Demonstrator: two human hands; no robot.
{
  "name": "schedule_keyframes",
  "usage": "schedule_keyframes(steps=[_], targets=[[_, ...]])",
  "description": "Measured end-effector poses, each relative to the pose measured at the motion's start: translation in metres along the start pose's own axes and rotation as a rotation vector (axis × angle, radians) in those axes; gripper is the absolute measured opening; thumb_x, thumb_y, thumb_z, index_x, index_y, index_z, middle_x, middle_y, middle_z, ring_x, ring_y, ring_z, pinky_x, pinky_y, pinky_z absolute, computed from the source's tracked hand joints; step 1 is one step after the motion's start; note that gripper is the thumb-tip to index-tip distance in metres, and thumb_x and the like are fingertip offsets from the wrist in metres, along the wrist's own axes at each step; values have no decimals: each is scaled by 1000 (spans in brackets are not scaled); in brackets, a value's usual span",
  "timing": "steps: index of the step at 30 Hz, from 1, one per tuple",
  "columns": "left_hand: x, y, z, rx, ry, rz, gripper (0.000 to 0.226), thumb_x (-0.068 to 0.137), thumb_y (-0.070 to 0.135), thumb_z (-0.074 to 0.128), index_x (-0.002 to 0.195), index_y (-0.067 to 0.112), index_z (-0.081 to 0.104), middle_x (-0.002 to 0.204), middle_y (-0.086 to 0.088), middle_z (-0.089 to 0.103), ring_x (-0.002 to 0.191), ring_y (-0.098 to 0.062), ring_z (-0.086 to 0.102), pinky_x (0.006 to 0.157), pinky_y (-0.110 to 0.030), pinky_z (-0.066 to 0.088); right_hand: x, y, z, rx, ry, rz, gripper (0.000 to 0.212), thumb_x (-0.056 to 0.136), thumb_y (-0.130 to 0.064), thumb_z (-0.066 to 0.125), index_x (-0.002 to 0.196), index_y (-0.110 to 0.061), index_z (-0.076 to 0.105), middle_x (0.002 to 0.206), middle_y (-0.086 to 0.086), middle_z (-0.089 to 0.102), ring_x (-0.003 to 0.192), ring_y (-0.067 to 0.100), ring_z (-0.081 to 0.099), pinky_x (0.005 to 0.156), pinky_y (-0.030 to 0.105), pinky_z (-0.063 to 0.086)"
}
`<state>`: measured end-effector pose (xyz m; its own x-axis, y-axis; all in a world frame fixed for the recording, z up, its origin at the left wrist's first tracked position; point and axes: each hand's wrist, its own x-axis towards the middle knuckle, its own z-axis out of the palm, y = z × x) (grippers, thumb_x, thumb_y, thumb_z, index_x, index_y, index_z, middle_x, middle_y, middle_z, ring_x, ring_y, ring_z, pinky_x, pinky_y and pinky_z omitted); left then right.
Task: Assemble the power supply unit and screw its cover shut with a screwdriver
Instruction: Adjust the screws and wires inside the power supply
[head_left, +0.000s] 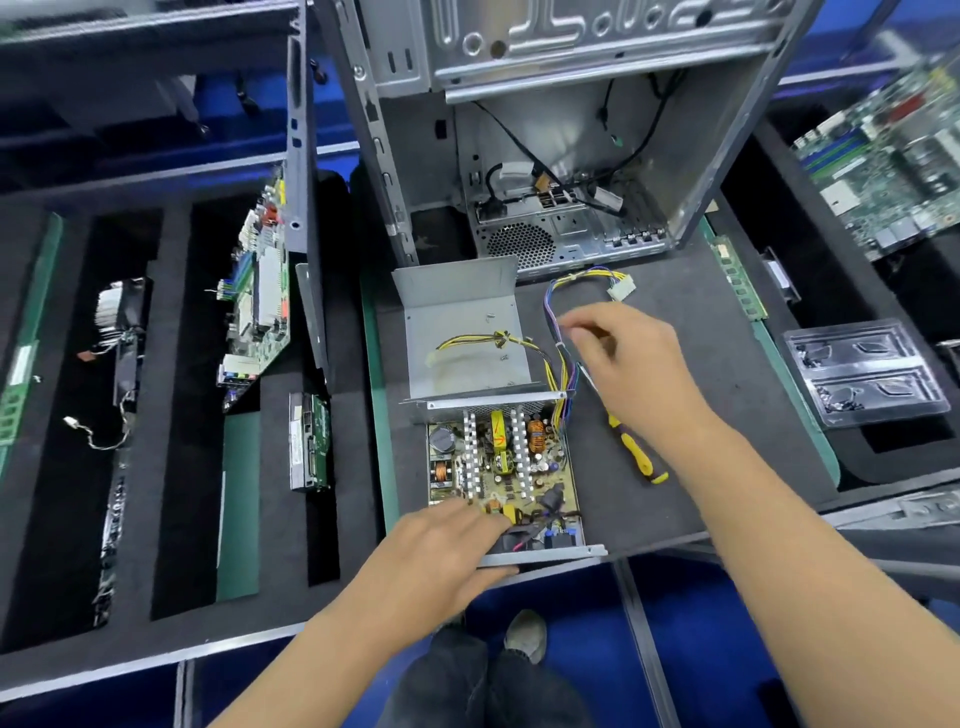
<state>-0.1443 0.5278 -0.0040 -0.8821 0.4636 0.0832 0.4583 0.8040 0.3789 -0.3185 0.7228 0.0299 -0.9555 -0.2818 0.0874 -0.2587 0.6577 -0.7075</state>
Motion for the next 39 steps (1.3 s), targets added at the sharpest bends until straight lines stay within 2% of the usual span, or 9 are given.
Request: schedule_keyframes(steps=[2, 5, 7, 11, 18, 23, 28, 32, 39], targets=[[2, 0, -4, 10, 17, 9, 36, 91, 46, 62, 101, 13, 72, 76, 5, 63, 67, -15, 60, 53, -27, 52, 27, -3, 20, -140, -183, -105, 26, 100, -8, 53, 117, -14, 71, 114, 5, 70, 108, 22, 58, 95, 29, 42], [4, -2, -9, 23, 3, 20, 42, 93, 51, 48, 101, 16, 71, 77, 8, 63, 68, -12, 58, 53, -25, 51, 53, 4, 43, -291, -386, -24, 31, 103, -10, 46, 125, -18, 66, 120, 11, 66, 114, 31, 54, 95, 38, 44], [1, -5, -11, 52, -20, 54, 38, 90, 51, 55, 100, 19, 71, 77, 10, 62, 68, -9, 58, 54, -21, 48, 65, 7, 50, -416, -401, 33, 29, 99, -8, 50, 120, -20, 66, 115, 10, 67, 110, 32, 56, 85, 35, 46], [-7, -8, -4, 53, -54, 102, 38, 73, 49, 84, 97, 21, 73, 78, 11, 62, 68, -8, 56, 55, -18, 46, 82, 4, 55, -548, -409, 141, 22, 90, -23, 68, 109, -12, 67, 110, 15, 63, 102, 38, 61, 76, 37, 49], [-8, -12, 2, 29, -34, 133, 34, 76, 47, 82, 98, 24, 72, 80, 11, 59, 69, -8, 52, 59, -16, 38, 89, 11, 64, -658, -424, 133, 20, 94, -7, 57, 113, -8, 64, 113, 18, 61, 102, 40, 62, 78, 41, 52], [-8, -14, 3, -9, -37, 146, 30, 82, 47, 75, 100, 24, 71, 81, 11, 59, 71, -8, 53, 59, -17, 43, 93, 18, 59, -602, -511, 88, 16, 95, -7, 54, 105, -8, 66, 106, 16, 65, 97, 35, 63, 74, 35, 51], [-8, -15, 3, -17, -40, 150, 32, 80, 50, 78, 99, 25, 72, 80, 12, 58, 70, -7, 50, 58, -15, 40, 88, 10, 54, -352, -704, -26, 18, 91, -13, 60, 95, -22, 75, 86, -6, 70, 83, 7, 59, 78, 21, 47], [-6, -17, 2, -3, -35, 157, 28, 87, 50, 66, 98, 25, 73, 79, 12, 58, 68, -7, 51, 57, -16, 39, 84, 11, 63, -395, -751, -75, 15, 91, -14, 63, 94, -21, 76, 80, -8, 65, 84, 9, 59, 84, 31, 54], [-6, -18, -3, -6, -52, 146, 31, 91, 50, 55, 99, 26, 73, 80, 12, 61, 70, -7, 53, 59, -15, 42, 79, 12, 65, -468, -764, -130, 20, 90, -11, 62, 99, -22, 76, 95, 4, 72, 95, 23, 62, 83, 36, 53]])
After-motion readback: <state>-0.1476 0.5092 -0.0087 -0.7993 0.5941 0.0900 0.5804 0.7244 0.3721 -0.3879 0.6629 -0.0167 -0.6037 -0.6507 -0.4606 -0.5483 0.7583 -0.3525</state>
